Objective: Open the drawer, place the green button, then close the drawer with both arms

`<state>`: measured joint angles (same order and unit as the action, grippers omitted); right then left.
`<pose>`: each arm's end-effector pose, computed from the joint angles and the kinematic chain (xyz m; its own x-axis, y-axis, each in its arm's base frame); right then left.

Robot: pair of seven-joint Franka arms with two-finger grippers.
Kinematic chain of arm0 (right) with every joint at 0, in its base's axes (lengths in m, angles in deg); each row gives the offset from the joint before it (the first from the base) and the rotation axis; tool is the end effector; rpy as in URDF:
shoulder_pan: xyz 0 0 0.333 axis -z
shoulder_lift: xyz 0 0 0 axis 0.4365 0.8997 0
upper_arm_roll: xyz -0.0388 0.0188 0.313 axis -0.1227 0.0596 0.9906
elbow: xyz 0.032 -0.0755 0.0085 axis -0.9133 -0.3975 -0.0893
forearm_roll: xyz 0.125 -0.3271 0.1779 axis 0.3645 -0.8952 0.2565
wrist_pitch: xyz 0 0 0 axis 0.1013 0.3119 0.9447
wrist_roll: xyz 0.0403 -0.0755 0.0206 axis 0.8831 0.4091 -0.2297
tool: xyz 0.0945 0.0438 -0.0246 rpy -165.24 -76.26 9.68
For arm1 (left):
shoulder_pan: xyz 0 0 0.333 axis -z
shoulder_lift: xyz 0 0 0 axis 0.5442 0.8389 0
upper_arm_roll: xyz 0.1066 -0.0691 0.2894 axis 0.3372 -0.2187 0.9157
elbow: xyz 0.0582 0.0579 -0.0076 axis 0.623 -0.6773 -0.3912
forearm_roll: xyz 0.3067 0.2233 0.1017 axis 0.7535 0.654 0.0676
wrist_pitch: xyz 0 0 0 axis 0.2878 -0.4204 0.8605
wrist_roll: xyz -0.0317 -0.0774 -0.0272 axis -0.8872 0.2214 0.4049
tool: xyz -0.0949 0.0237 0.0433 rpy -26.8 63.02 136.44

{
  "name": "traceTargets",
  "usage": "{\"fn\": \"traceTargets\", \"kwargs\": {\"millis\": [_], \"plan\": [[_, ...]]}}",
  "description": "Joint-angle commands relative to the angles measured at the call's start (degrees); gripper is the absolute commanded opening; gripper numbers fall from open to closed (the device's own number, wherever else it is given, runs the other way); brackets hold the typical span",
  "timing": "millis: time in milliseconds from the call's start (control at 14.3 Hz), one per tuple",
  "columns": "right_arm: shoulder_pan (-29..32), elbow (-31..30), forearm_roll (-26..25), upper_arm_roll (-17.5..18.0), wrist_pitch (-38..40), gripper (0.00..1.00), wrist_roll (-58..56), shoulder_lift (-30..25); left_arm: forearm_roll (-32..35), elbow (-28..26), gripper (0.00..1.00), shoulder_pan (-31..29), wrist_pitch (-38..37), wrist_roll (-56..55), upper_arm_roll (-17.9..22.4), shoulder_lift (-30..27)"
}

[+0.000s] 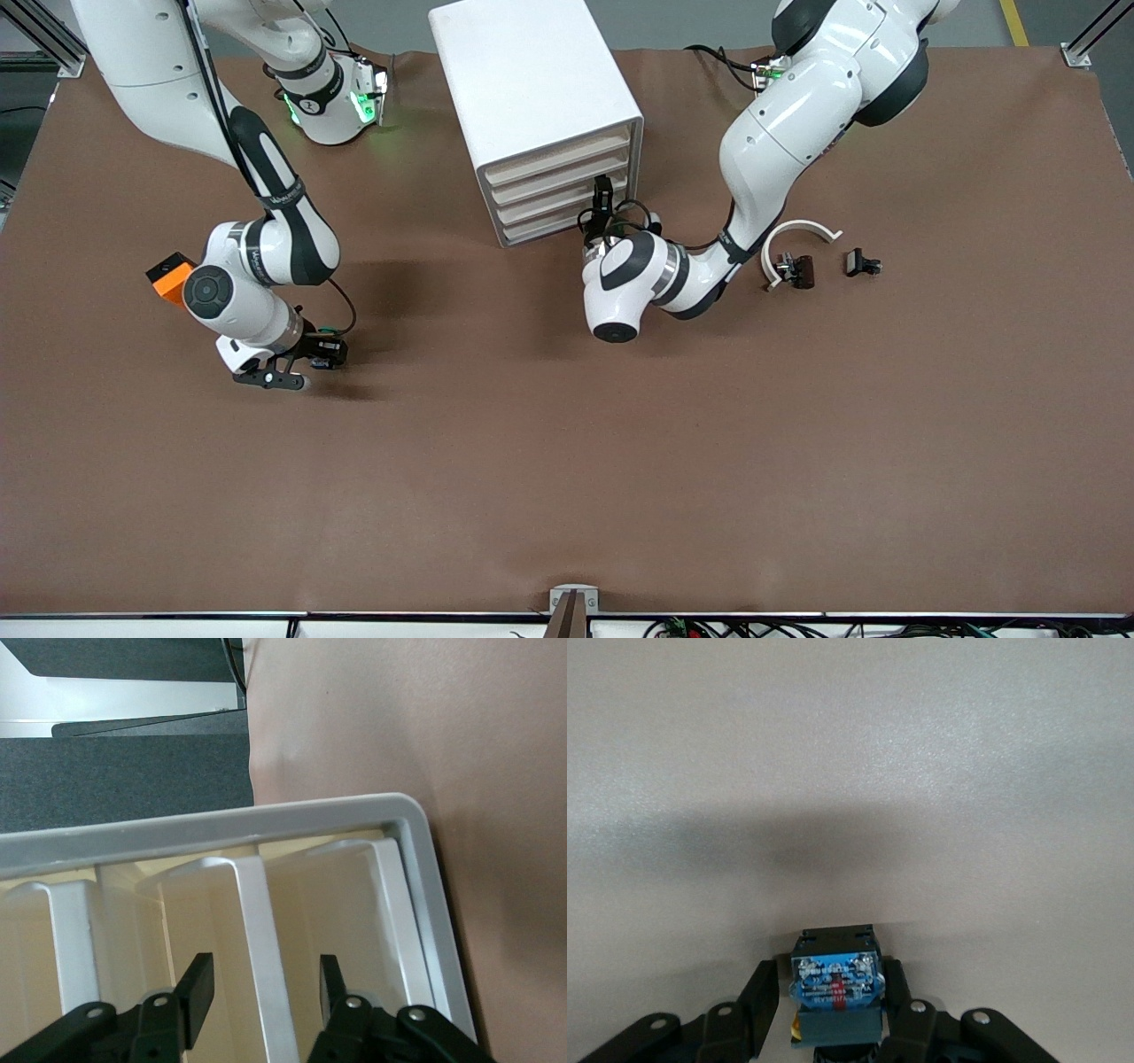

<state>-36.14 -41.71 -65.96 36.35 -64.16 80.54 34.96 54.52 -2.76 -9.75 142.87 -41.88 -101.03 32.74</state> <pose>0.5641 0.0539 0.1774 0.9913 -0.1286 -0.0290 -0.1291 -0.9915 -0.0177 0.4008 -0.4680 0.1376 -0.0269 0.9967 -0.0764 0.3173 -0.0640 -0.9462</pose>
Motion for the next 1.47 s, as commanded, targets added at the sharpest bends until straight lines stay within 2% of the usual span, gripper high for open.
{"fn": "traceTargets", "kwargs": {"millis": [0, 210, 490, 630, 910, 1401], "plan": [[-0.1, -0.1, 1.1, -0.1, 0.0, 0.47, -0.2, 0.0, -1.2, 1.1, 0.45, 0.3, -1.0, -0.7, 0.2, 0.6], [0.0, -0.1, 1.1, -0.1, 0.0, 0.38, 0.2, 0.0, -0.9, 1.1, 0.34, 0.9, -0.9, -0.3, 0.3, 1.3], [0.0, -0.1, 1.1, -0.1, 0.0, 0.16, 0.2, 0.0, -0.8, 1.1, 0.24, 0.9, -0.9, -0.6, 0.3, 1.5], [0.0, -0.1, 1.1, -0.1, 0.0, 0.0, 0.2, 0.0, -0.8, 1.1, 0.18, 1.0, -0.7, -0.3, 0.3, 1.7], [0.1, 0.0, 1.1, -0.1, 0.1, 0.0, 0.2, 0.0, -1.0, 1.2, 0.01, 0.8, -0.7, -0.8, 0.3, 2.1], [0.1, 0.4, 1.1, -0.1, 0.3, 0.0, 0.2, -0.1, -1.1, 1.4, 0.04, 0.4, -0.5, -0.6, 2.3, 2.1]]}}
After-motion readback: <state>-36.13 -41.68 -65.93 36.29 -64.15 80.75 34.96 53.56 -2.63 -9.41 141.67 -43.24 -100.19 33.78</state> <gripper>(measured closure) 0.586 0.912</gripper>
